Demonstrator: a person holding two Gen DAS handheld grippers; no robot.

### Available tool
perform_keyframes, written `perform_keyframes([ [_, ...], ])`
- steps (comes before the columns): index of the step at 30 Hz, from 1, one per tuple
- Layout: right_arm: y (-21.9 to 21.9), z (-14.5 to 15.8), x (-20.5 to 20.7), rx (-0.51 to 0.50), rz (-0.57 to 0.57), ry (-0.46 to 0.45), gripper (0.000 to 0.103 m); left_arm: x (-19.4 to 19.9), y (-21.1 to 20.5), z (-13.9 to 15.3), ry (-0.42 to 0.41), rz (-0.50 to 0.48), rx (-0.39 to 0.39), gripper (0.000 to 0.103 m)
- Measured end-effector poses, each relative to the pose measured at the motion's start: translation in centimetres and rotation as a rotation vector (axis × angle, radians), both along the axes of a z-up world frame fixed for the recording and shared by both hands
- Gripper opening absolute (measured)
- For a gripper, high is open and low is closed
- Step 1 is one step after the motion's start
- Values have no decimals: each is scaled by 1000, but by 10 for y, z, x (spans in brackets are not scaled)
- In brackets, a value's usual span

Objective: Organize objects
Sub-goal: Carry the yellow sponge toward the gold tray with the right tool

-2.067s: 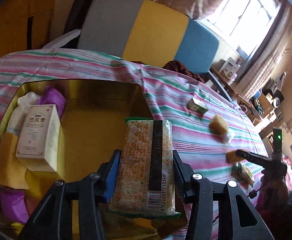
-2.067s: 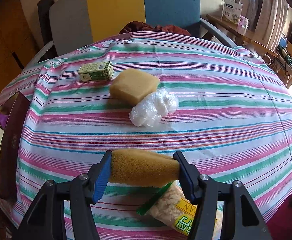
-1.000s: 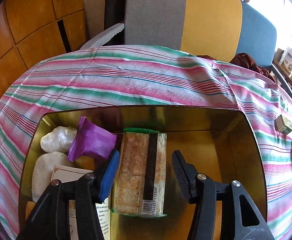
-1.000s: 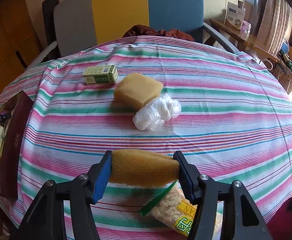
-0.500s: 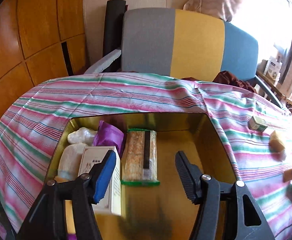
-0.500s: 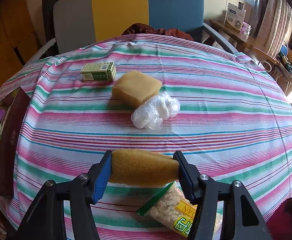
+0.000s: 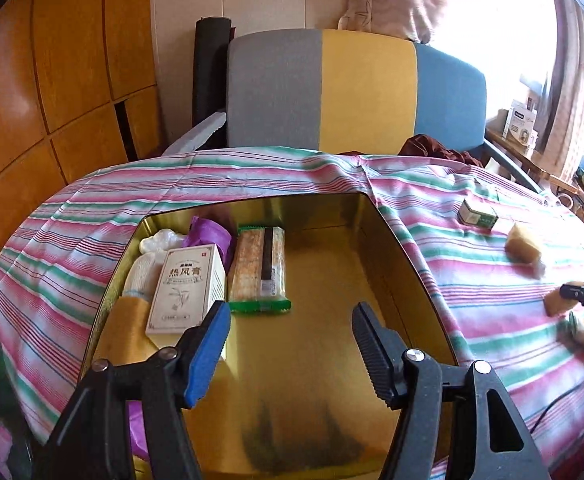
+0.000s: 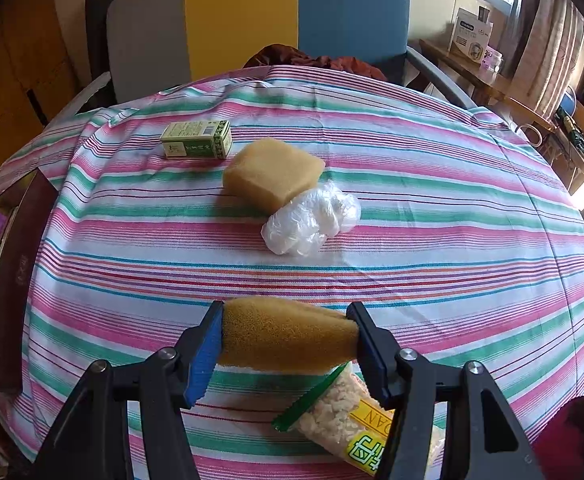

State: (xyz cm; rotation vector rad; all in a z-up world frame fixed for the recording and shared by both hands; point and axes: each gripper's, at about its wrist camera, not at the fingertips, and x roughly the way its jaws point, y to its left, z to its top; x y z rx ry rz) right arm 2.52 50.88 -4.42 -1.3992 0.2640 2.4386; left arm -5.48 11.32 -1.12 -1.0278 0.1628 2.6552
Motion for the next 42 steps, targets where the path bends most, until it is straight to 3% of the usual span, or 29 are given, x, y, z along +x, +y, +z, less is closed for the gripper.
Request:
perform_keyframes([
  [16, -7, 0, -4, 57, 7, -9, 61, 18, -24, -22, -60, 6, -1, 65],
  [22, -22, 21, -8, 69, 7, 39, 60, 19, -36, -21, -61, 13, 13, 65],
  [33, -155, 75, -56, 25, 329, 179, 60, 16, -52, -21, -77, 28, 51, 65],
  [39, -227, 78, -93, 27, 498, 171, 61, 15, -67, -19, -85, 40, 81, 65],
  [42, -254, 72, -115, 87, 538, 156, 62, 13, -75, -19, -92, 58, 90, 65],
])
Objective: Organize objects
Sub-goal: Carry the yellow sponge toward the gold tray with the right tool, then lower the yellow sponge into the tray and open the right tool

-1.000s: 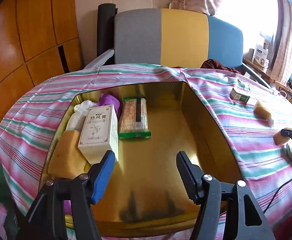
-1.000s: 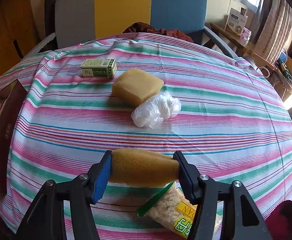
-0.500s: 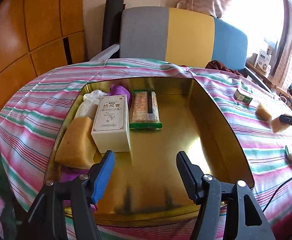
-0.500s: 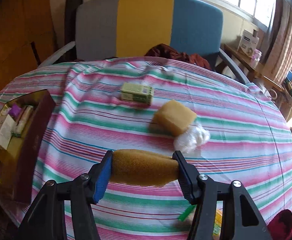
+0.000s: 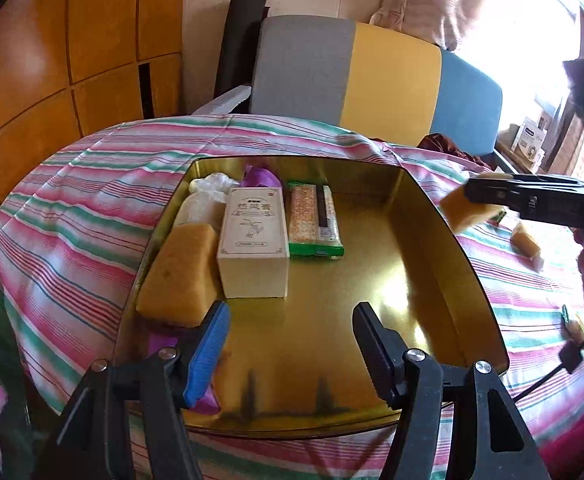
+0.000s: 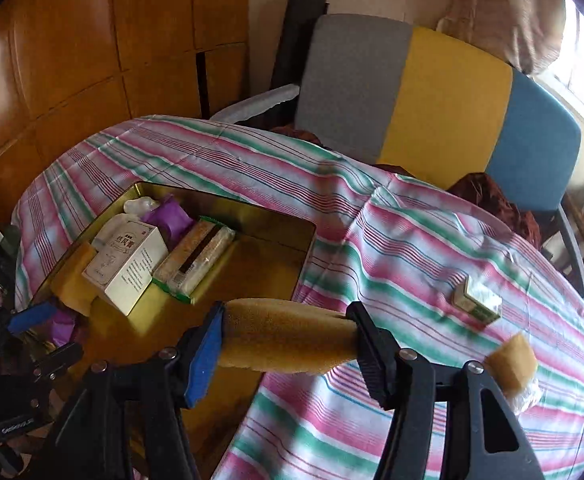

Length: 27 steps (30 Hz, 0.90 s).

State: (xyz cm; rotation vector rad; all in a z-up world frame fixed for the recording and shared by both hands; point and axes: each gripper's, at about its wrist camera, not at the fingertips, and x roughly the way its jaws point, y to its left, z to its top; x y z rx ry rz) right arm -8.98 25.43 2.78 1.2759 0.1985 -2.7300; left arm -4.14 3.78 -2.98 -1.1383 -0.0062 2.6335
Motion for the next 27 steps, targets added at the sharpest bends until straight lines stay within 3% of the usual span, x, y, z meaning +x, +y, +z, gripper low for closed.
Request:
perform_keyframes([
  [9, -43, -36, -73, 130, 19, -37, 67, -5, -11, -6, -29, 20, 23, 65],
  [14, -55, -48, -100, 70, 42, -105, 79, -4, -11, -9, -46, 18, 25, 65],
  [22, -41, -41, -81, -44, 2, -73, 81, -5, -12, -10, -45, 29, 26, 65],
  [27, -36, -32, -53, -42, 5, -37, 82, -2, -8, -8, -35, 23, 12, 66],
])
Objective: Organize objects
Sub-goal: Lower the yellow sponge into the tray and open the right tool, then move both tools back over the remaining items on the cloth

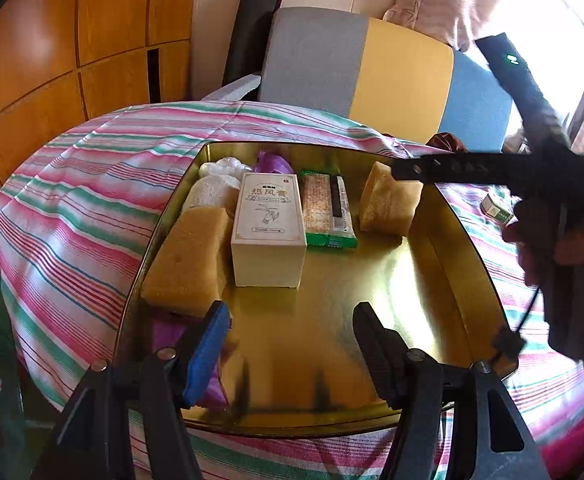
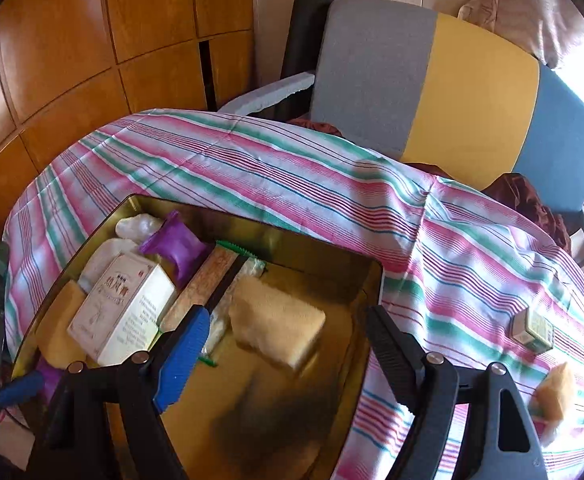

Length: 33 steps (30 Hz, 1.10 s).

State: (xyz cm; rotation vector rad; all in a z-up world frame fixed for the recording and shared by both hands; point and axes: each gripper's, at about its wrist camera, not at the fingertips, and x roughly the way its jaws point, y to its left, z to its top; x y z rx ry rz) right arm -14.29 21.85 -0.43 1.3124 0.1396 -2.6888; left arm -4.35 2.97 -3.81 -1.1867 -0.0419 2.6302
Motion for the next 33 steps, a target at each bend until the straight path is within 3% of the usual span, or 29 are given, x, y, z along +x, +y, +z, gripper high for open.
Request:
perform_keyframes([
  [16, 46, 11, 97, -34, -40, 39, 82, 19, 12, 11, 42, -33, -37, 68],
  [33, 180, 21, 155, 17, -304, 34, 82, 31, 36, 17, 70, -92, -94, 72],
])
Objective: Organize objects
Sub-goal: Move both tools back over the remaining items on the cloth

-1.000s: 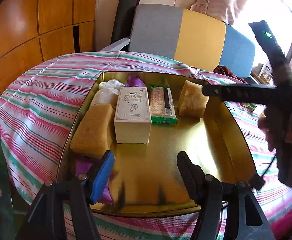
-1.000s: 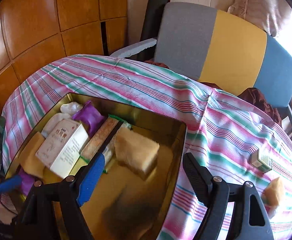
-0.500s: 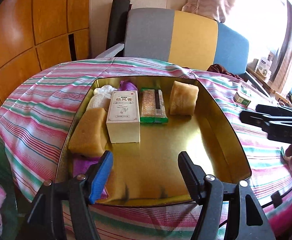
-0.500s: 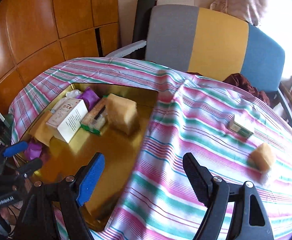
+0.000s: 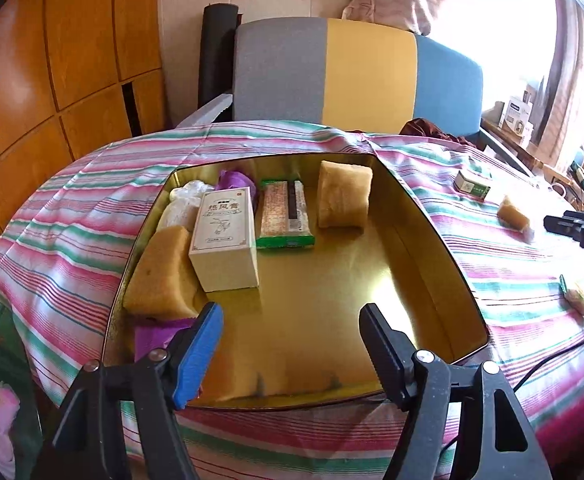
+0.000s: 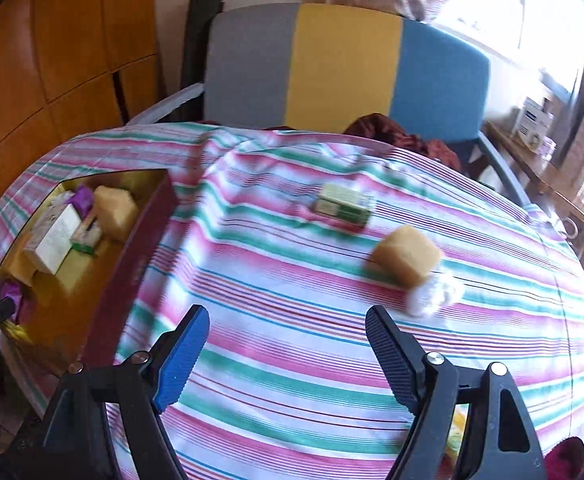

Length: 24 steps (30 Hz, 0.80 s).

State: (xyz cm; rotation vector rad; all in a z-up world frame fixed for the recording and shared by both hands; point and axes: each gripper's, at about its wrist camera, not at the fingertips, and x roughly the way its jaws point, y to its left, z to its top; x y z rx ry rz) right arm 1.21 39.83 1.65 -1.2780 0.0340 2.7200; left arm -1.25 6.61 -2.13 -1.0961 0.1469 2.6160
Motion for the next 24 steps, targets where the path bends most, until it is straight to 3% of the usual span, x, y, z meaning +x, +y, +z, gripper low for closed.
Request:
perform_keyframes([
  [10, 95, 1, 26, -17, -245, 44, 82, 2, 21, 6, 11, -49, -35, 73],
  [15, 130, -13, 38, -96, -369, 55, 82, 0, 35, 12, 25, -78, -61, 73],
  [24, 144, -19, 43, -178, -413, 52, 82, -10, 78, 25, 27, -162, -55, 74],
])
